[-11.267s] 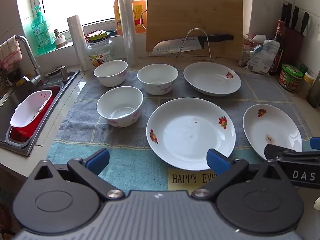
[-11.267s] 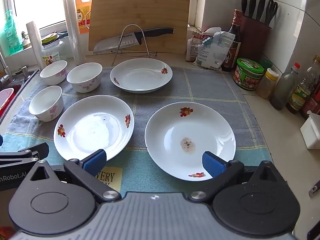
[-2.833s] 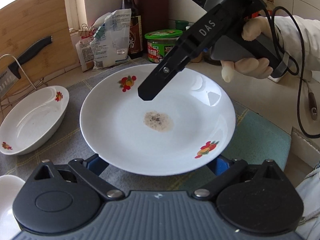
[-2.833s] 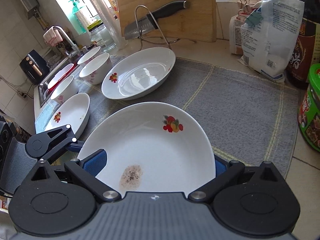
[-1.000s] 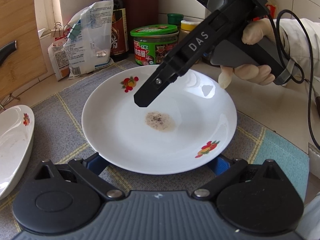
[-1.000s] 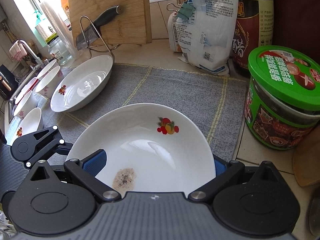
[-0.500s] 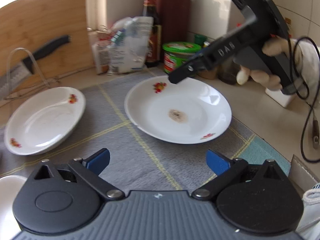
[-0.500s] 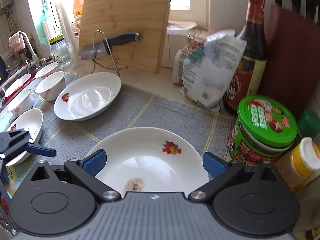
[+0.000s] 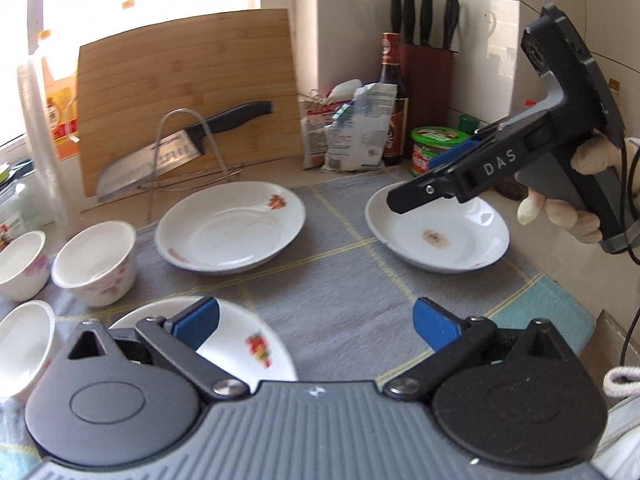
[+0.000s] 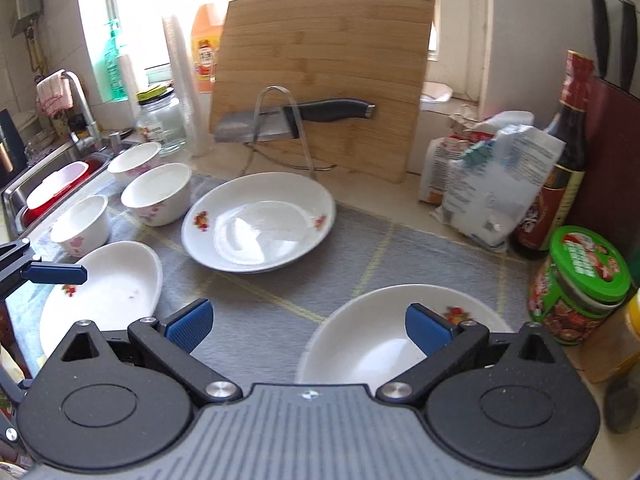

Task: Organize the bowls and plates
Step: 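Carry the stained plate toward the wall and set it down, open right gripper, then move the right gripper to the large fruit-print plate's rim and close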

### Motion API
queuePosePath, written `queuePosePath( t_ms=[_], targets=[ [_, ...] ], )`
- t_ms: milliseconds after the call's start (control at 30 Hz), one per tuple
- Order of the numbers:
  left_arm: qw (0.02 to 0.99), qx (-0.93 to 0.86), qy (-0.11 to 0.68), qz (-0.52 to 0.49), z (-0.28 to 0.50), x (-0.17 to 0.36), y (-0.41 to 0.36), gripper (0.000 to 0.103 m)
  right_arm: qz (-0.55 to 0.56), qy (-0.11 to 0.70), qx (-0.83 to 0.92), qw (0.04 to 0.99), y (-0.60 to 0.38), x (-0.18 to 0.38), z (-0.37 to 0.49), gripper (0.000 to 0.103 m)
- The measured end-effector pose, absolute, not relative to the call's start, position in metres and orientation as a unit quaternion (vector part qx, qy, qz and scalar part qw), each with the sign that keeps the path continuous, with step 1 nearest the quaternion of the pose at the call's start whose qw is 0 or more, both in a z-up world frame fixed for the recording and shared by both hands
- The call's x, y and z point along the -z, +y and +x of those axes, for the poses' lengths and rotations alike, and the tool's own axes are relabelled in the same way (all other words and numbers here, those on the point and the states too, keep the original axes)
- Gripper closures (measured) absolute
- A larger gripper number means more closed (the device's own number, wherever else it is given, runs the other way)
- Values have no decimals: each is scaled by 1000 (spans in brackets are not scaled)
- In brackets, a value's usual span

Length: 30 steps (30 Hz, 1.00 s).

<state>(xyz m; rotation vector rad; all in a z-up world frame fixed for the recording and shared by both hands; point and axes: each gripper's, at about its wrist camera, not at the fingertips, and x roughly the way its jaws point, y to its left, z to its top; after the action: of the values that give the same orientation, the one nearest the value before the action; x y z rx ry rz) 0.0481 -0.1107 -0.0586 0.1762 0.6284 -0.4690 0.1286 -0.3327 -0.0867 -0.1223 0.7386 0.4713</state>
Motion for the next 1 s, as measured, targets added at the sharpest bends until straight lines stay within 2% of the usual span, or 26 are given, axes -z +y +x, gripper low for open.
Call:
queuePosePath(
  t_ms=[467, 667, 1000],
  targets=[
    [914, 211, 336, 87, 13, 77, -5, 1, -37, 430, -228, 873, -235, 117, 108, 0],
    [897, 222, 370, 94, 9, 99, 26, 1, -39, 458, -208, 863, -205, 131, 104, 0],
    [877, 267, 384, 105, 28, 120, 53, 1, -25, 485, -167, 858, -175, 142, 102, 0]
  ],
)
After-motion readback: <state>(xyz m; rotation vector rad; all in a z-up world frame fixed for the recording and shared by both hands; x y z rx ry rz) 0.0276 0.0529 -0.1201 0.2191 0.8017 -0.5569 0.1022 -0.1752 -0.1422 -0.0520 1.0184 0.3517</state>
